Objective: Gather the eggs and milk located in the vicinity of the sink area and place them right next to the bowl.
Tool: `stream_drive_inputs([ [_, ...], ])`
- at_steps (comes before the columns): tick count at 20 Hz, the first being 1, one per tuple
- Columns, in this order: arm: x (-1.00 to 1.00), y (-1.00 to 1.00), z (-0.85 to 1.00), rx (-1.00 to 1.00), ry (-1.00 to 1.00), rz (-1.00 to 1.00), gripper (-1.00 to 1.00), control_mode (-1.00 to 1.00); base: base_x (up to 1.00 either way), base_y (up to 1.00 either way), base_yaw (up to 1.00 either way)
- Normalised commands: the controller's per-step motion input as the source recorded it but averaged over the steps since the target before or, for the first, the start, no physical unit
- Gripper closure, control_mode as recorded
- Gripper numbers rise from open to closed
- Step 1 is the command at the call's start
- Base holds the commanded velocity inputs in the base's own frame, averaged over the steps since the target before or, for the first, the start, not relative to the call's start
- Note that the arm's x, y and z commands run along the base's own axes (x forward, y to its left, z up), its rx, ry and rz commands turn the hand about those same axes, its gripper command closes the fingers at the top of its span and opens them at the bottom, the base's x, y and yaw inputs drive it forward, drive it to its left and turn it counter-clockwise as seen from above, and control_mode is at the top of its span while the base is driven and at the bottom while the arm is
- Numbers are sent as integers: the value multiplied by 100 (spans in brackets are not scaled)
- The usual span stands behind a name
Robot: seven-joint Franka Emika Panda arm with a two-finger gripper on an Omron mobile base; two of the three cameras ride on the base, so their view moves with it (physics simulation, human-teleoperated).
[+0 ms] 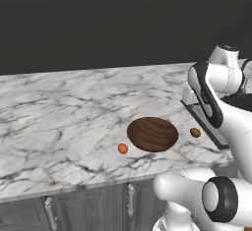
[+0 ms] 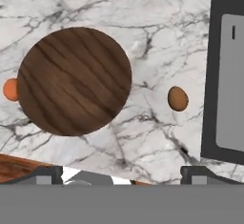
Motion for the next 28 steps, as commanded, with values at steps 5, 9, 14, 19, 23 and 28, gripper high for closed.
stream_drive_inputs([
  [5,0,-81,-25,0,0,17,-100,-100,0,0,0],
  [9,0,-36,-24,0,1,10,-100,-100,0,0,0],
  [14,4,0,-57,-2,10,2,-100,-100,0,0,0],
  [19,20,0,-55,-2,6,0,-100,-100,0,0,0],
  [23,15,-22,-39,0,0,0,-100,-100,0,0,0],
  [28,12,-24,-29,0,0,0,-100,-100,0,0,0],
])
